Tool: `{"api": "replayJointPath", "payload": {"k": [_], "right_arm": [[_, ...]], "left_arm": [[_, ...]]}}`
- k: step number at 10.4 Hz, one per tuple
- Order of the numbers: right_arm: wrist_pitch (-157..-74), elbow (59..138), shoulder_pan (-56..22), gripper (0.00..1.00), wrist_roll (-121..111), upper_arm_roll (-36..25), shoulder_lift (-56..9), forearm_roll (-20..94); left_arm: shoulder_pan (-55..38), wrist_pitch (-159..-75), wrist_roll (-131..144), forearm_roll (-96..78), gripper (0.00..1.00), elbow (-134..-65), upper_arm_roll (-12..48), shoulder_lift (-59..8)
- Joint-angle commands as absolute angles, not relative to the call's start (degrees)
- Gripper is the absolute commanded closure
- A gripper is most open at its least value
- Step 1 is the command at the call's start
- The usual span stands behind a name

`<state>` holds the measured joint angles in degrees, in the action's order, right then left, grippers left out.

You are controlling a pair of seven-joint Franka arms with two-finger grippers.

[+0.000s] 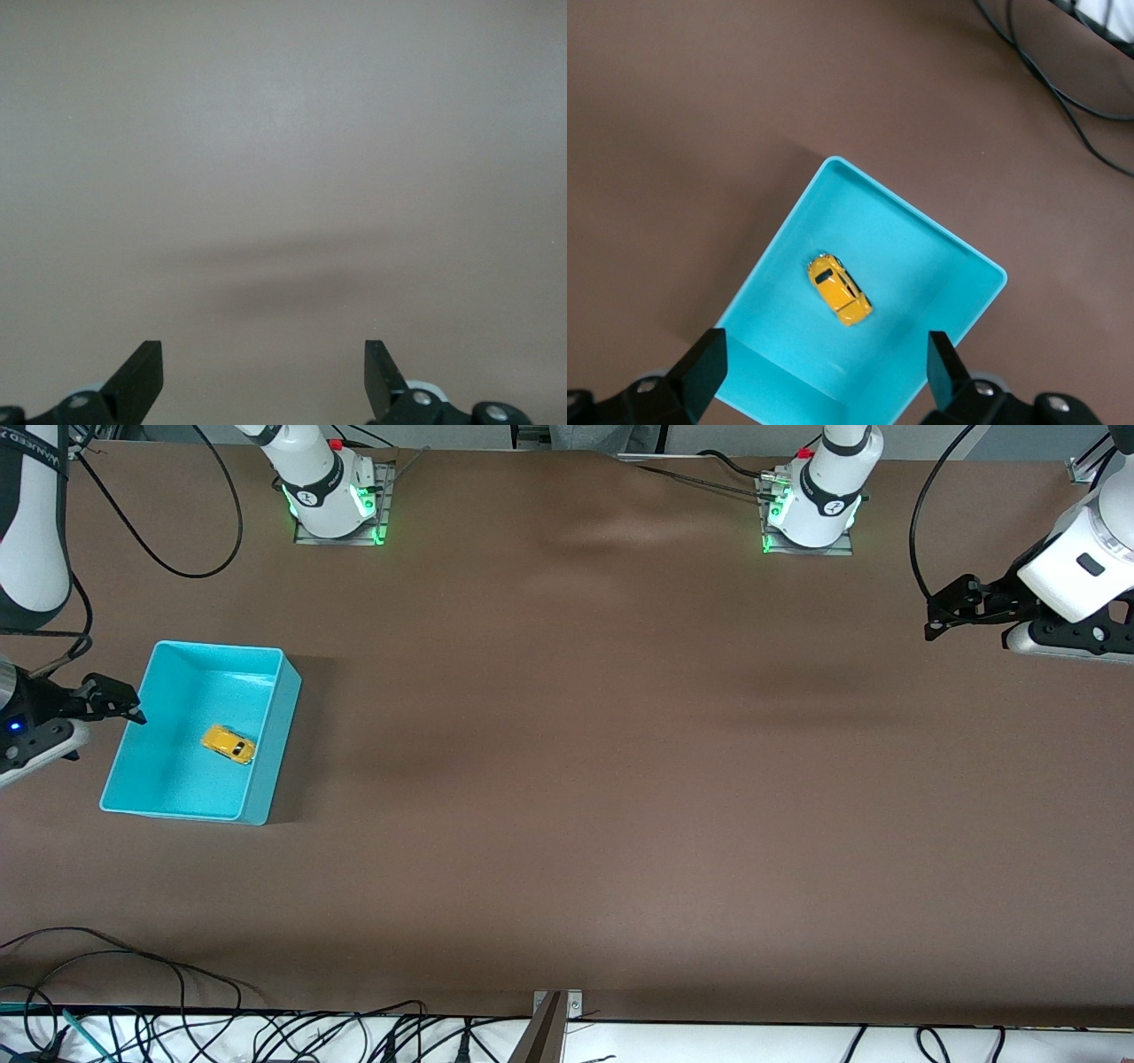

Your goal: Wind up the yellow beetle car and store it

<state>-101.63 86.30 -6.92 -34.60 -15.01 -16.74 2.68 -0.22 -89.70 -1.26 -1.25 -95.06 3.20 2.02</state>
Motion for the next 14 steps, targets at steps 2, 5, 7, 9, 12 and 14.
{"api": "replayJointPath", "payload": {"k": [2,5,7,9,12,14], "right_arm": [[-96.5,82.5,-9.5,0.00,-9.0,-15.0,-17.5,2.9],[-95.5,83.3,-10.5,0.00,-6.1,-15.1,-16.4,2.9],[-95.4,83.3,-10.6,0.00,-3.3,-15.0,-16.3,2.8],[-95.4,83.1,-11.2,0.00,-2.1,-15.1,-16.3,2.8],[-95.4,83.0,-11.2,0.00,-1.1,-15.1,-16.3,2.8],[-95.4,82.9,-11.2,0.00,-1.2,-15.2,-16.5,2.9]], "left_arm": [[0.0,-88.5,-0.9,-1.1,0.00,-93.6,3.4,1.7],[0.0,-88.5,-0.9,-1.1,0.00,-93.6,3.4,1.6],[0.0,-88.5,-0.9,-1.1,0.00,-93.6,3.4,1.6],[0.0,-88.5,-0.9,-1.1,0.00,-93.6,3.4,1.6],[0.0,-88.5,-0.9,-1.1,0.00,-93.6,3.4,1.7],[0.0,-88.5,-0.9,-1.1,0.00,-93.6,3.4,1.6]]}}
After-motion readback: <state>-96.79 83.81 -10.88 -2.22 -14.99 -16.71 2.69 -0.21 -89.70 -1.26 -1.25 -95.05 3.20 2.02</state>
